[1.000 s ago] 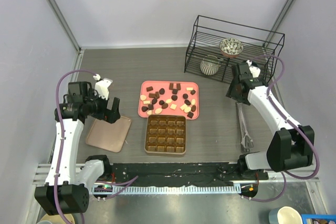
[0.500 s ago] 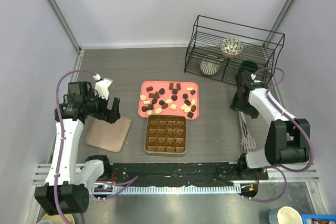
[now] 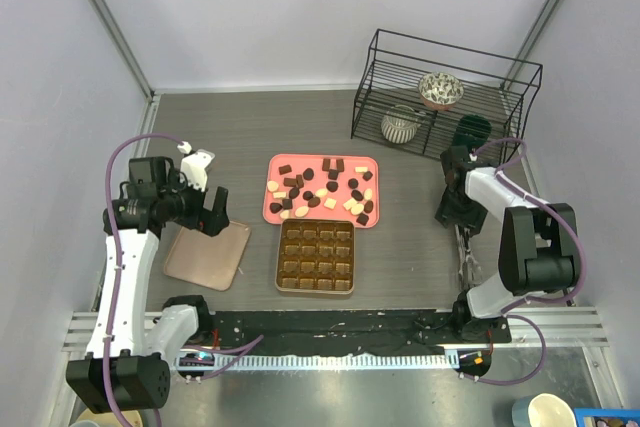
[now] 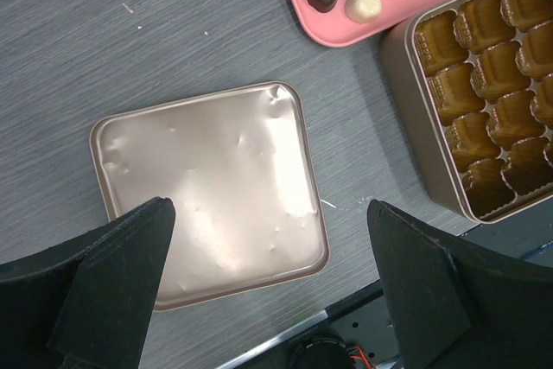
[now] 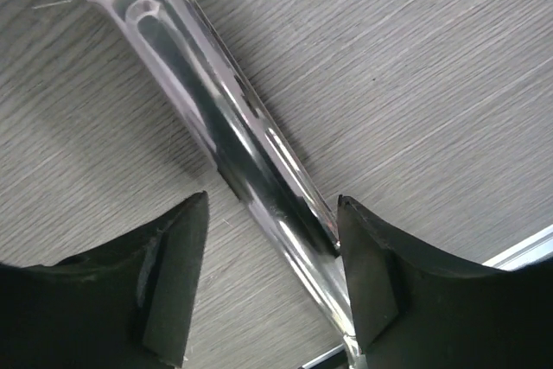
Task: Pack the chocolate
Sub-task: Pick up the clamp from the center of the board.
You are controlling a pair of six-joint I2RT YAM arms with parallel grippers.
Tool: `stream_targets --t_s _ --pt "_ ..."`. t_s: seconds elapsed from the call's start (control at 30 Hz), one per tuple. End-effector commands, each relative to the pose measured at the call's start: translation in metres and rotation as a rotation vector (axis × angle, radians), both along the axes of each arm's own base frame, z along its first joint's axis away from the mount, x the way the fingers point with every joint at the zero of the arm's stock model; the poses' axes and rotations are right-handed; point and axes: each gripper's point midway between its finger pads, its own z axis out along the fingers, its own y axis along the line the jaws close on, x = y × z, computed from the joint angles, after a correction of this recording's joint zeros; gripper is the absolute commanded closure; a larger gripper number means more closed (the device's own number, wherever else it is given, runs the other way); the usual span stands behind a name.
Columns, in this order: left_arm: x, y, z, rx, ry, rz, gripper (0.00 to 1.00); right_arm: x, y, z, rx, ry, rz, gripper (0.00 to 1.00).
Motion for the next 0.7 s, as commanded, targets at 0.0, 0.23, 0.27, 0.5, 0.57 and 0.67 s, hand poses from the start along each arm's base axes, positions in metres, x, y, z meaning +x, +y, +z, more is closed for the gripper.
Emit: stream_targets --t_s 0.0,0.23,0.27,0.5,0.57,0.67 --pt "0.001 0.001 0.005 0.01 -0.043 -0.015 0.0 0.003 0.005 -0.006 0.032 -0.006 -0.002 0.39" --pt "0.002 -0.001 0.007 0.002 -0.045 -0.021 0.0 0.008 0.016 -0.004 0.096 -0.038 0.003 0.62" --pt "0.002 -0.001 0.008 0.0 -0.046 -0.021 0.0 0.009 0.018 -0.002 0.108 -0.047 0.002 0.67" --pt "0.002 -0.003 0.009 -0.015 -0.04 -0.015 0.0 0.035 0.062 0.029 0.231 -0.169 0.079 0.85" --pt "0.002 -0.004 0.009 -0.024 -0.035 -0.016 0.0 0.045 0.086 0.044 0.261 -0.215 0.133 0.87" --pt "0.001 -0.008 0.014 -0.046 -0.029 -0.027 0.0 0.056 0.117 0.062 0.273 -0.268 0.193 0.87"
